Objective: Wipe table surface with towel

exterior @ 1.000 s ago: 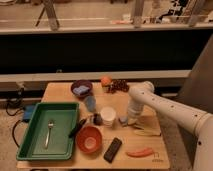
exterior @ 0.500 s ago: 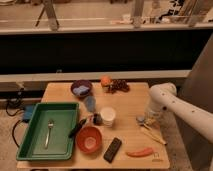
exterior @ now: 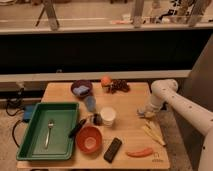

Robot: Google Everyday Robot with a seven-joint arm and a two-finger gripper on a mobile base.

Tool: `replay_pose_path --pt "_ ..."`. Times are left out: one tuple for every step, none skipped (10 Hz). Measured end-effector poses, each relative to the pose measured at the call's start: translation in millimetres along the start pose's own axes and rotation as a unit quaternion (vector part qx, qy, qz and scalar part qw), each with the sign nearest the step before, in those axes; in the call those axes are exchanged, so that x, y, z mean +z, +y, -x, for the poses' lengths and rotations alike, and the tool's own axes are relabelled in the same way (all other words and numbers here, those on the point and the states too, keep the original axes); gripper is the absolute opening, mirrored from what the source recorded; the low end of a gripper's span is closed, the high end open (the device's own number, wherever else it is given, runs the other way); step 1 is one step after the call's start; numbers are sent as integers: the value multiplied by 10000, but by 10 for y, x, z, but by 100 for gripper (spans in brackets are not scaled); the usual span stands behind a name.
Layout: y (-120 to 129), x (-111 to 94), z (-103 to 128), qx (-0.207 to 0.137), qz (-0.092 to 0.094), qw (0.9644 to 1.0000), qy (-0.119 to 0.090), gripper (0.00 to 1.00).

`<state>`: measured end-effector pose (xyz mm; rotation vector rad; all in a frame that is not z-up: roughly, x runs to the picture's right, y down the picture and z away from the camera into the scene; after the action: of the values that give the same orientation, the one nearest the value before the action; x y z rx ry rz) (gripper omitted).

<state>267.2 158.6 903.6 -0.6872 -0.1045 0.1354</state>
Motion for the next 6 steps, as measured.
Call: replay_pose_path --pt "-135 8 65 -58 -58 10000 -14 0" --pt "-273 31 154 -143 -101 9998 -30 0" --pt "-399 61 298 -264 -133 9995 -55 0" --pt "-471 83 426 -354 -150 9992 -88 0" --pt "-537 113 557 -451 -175 9987 -130 0" --pt "-555 134 671 -542 -180 9982 -176 0"
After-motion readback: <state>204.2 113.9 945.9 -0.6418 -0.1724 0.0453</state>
